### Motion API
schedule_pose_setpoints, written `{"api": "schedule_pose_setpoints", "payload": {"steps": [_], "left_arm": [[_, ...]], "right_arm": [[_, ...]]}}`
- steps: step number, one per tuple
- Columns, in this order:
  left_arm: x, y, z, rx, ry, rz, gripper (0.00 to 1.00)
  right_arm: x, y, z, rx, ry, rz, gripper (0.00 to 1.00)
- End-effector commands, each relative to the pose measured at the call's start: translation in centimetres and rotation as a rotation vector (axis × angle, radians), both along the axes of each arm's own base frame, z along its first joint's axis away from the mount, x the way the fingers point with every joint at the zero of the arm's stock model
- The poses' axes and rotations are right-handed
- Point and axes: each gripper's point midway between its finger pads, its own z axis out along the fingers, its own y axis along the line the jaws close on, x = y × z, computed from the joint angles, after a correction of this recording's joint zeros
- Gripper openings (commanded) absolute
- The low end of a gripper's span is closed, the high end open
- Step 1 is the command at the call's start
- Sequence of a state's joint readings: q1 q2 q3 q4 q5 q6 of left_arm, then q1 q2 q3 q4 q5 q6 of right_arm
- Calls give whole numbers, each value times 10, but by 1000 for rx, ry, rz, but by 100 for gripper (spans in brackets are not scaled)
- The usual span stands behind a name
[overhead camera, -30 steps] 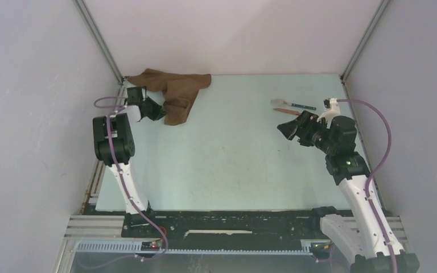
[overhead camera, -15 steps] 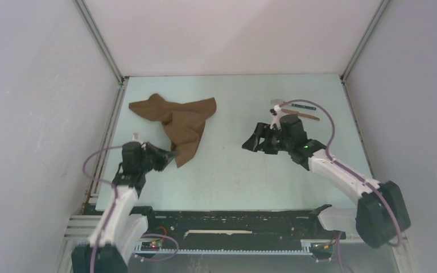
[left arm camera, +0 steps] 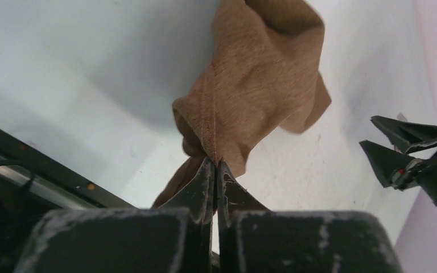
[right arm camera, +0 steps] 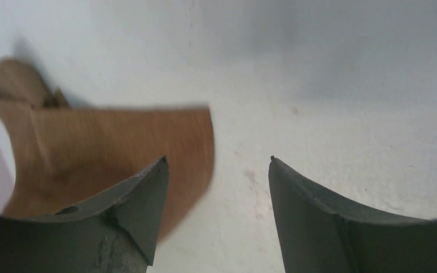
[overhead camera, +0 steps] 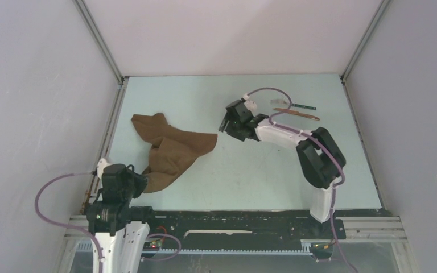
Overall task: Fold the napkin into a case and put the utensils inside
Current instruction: Move the crumpled napkin to the center of the board, then pick up the crumpled napkin from the center of the board.
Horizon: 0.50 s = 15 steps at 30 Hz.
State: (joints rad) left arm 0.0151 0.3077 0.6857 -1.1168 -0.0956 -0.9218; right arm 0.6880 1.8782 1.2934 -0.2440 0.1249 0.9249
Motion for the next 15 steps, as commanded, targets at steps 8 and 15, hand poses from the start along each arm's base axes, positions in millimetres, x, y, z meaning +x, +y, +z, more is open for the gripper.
{"api": "schedule_pose_setpoints", "payload": {"steps": [8, 15], "left_arm": [[-10, 9, 3, 126, -18, -57, 0], [-7, -1, 2, 106, -47, -120, 0]], "right_arm": [[11, 23, -11, -386, 13, -110, 78], [5, 46, -40, -435, 14, -27, 71]]}}
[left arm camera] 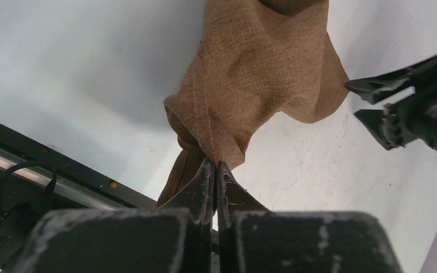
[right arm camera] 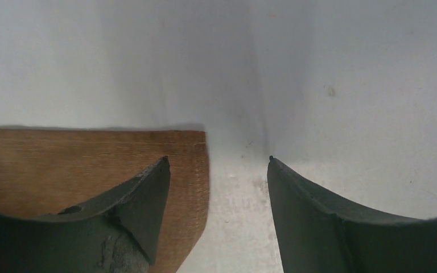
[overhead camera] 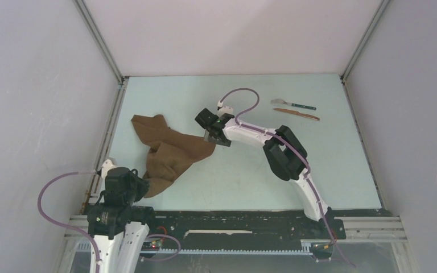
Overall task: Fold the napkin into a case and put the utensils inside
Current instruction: Pick up the crumpled napkin from the center of the board, then flatten out the crumpled napkin at the center of the board.
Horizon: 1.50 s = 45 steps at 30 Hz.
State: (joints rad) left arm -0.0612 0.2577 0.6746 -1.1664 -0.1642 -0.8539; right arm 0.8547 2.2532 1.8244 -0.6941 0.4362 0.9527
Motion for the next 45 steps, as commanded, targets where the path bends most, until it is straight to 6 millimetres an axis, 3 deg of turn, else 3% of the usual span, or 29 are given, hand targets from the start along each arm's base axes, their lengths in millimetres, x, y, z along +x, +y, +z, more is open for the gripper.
{"api": "schedule_pose_setpoints", "payload": {"steps": [1, 9, 16, 21, 24, 26, 27, 31, 34, 38, 41, 45], "left_arm": [[7, -6, 11, 8, -68, -60, 0], [7, -8, 15, 12, -93, -84, 0], [6, -8, 17, 18, -97, -86, 0], [5, -7, 18, 21, -98, -82, 0], [6, -8, 20, 19, -99, -85, 0], [9, -11, 18, 14, -97, -102, 0], [11, -14, 15, 1, -93, -116, 0], [26, -44, 3, -111, -69, -226, 0], [47, -69, -7, -198, -51, -323, 0], [75, -89, -15, -231, -3, -397, 0], [86, -103, -32, -264, 65, -421, 0], [63, -120, -73, -365, 147, -376, 0]], "right_arm": [[3, 5, -3, -64, -10, 24, 71], [-15, 9, -23, -138, 32, 43, 72], [-28, 14, -38, -221, 49, 71, 64], [-24, 20, -44, -224, 36, 110, 48], [-9, 11, -31, -227, 7, 129, 26], [1, -2, -15, -185, -23, 138, 9], [4, -15, 3, -158, -56, 127, 3], [-4, -87, 38, -130, -128, 42, 0], [-33, -160, 34, -147, -84, -70, 0], [-77, -221, 30, -155, 0, -165, 0], [-100, -244, 26, -164, 23, -206, 0], [-124, -266, 22, -155, 42, -252, 0]]}}
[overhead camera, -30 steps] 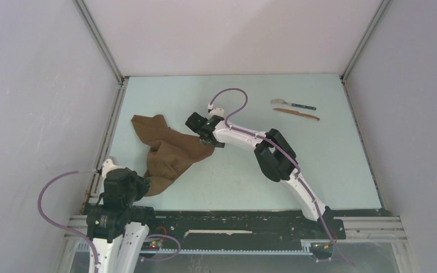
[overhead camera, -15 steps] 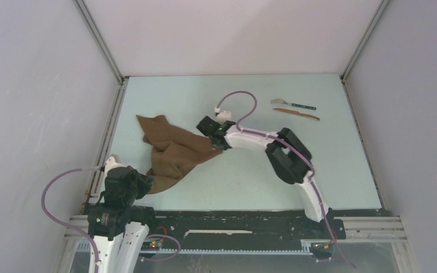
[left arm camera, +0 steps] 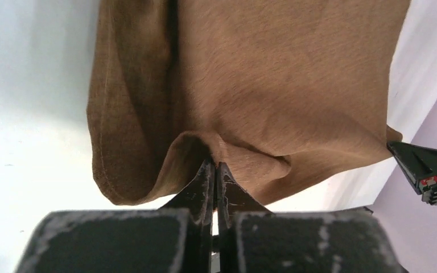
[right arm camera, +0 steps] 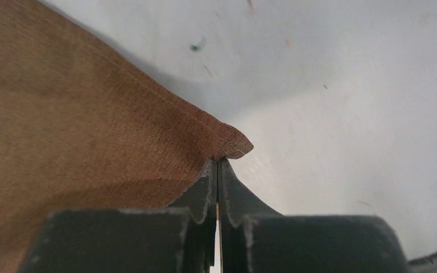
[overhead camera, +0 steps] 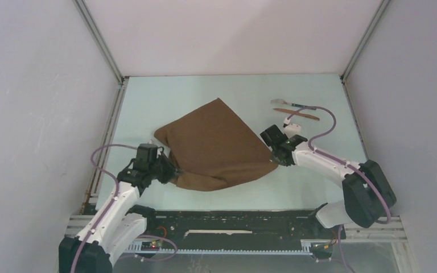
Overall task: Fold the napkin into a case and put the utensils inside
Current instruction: Flatten out the crumpled napkin at the center of the board.
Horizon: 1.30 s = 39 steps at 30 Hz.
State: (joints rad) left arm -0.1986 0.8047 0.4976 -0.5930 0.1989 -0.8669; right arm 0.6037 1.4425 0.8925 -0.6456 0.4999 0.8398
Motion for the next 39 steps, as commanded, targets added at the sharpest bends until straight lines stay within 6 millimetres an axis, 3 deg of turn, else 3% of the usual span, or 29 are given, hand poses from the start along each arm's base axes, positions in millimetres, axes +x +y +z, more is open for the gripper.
{"api": "schedule_pose_setpoints", "payload": {"steps": [1, 6, 12, 16, 20, 21, 23, 27, 28, 29, 31, 33, 34, 39], "left_arm": [[-15, -26, -20, -119, -13, 17, 0], [-37, -20, -39, -99, -16, 62, 0], [-53, -26, -51, -118, 39, 24, 0], [-53, -36, -45, -134, 44, -26, 0], [-67, -27, -54, -65, 115, 10, 0], [-70, -25, -58, -60, 129, 30, 0], [-75, -22, -65, -69, 147, 63, 0], [-91, -9, -69, -29, 184, 83, 1], [-92, -4, -64, -8, 168, 84, 7], [-93, 1, -57, 9, 150, 94, 22], [-85, 11, -35, 32, 68, 120, 49], [-70, 19, -4, 57, -58, 134, 79], [-61, 23, 13, 72, -117, 143, 89], [-17, 27, 66, 175, -263, 162, 100]], "right_arm": [[-24, -27, -2, 0, 0, -83, 0], [-43, -58, -8, 52, -7, -193, 0], [-68, -84, -9, 83, -77, -389, 0], [-75, -92, -12, 100, -104, -444, 0], [-94, -100, -22, 135, -104, -563, 0], [-97, -98, -25, 161, -108, -568, 0], [-83, -76, -26, 259, -144, -434, 1], [-62, -46, -3, 330, -199, -179, 33], [-58, -45, 8, 306, -232, -121, 49], [-53, -44, 18, 279, -259, -56, 59], [-45, -45, 41, 215, -314, 33, 73], [-28, -27, 64, 218, -359, 186, 83], [-17, -13, 73, 238, -373, 265, 85], [42, 55, 112, 301, -371, 538, 88]]}}
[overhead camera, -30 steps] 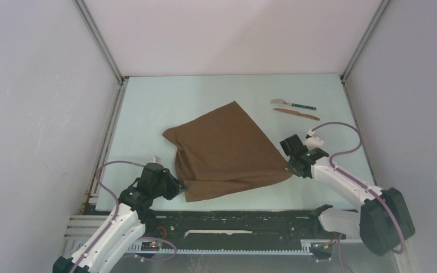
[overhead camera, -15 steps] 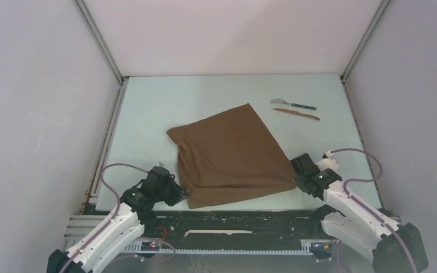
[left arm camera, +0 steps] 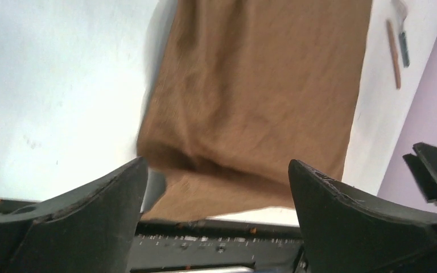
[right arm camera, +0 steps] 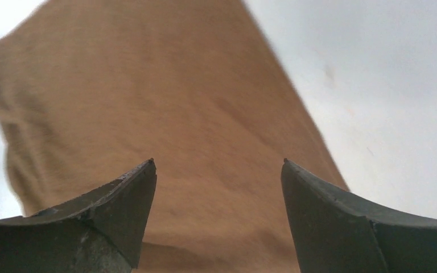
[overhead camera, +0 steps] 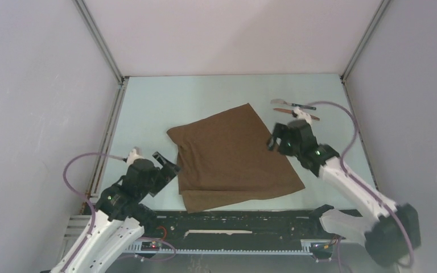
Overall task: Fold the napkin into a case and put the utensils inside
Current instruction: Flatten out the crumpled napkin at the center of the board.
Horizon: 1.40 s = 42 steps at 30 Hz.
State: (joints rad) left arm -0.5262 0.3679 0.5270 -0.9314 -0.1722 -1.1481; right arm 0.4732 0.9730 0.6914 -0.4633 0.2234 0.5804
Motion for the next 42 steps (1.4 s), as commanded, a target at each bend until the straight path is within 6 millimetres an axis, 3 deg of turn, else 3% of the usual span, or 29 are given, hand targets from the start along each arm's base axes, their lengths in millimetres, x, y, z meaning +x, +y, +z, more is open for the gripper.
{"api": "schedule_pose_setpoints", "payload": {"steps": [1, 2, 5, 10, 15, 18, 24, 29, 31, 35, 42], "left_arm": [[47, 11, 38, 166, -142, 27, 100], [60, 8, 45, 181, -168, 13, 100], [103, 3, 49, 133, -183, -22, 98], [159, 7, 23, 51, -63, -52, 85], [190, 8, 11, 66, 28, -104, 90], [199, 12, 10, 85, 30, -94, 93], [201, 14, -6, 87, 71, -107, 93], [203, 21, -16, 69, 106, -87, 87], [206, 23, -21, 45, 121, -79, 82], [207, 24, -36, 10, 170, -78, 68], [205, 26, -67, 42, 278, -100, 51]], "right_arm": [[64, 75, 44, 36, -124, 348, 89], [74, 85, 52, 40, -141, 388, 89], [119, 114, 36, -30, -114, 488, 88], [191, 118, -7, -271, 47, 476, 79], [243, 127, -39, -367, 111, 485, 80], [257, 131, -63, -371, 141, 494, 82], [272, 123, -90, -377, 192, 452, 81], [276, 90, -109, -402, 276, 335, 60], [280, 70, -112, -419, 291, 262, 52], [292, 33, -113, -373, 306, 126, 48], [302, 30, -104, -268, 283, 125, 47]]}}
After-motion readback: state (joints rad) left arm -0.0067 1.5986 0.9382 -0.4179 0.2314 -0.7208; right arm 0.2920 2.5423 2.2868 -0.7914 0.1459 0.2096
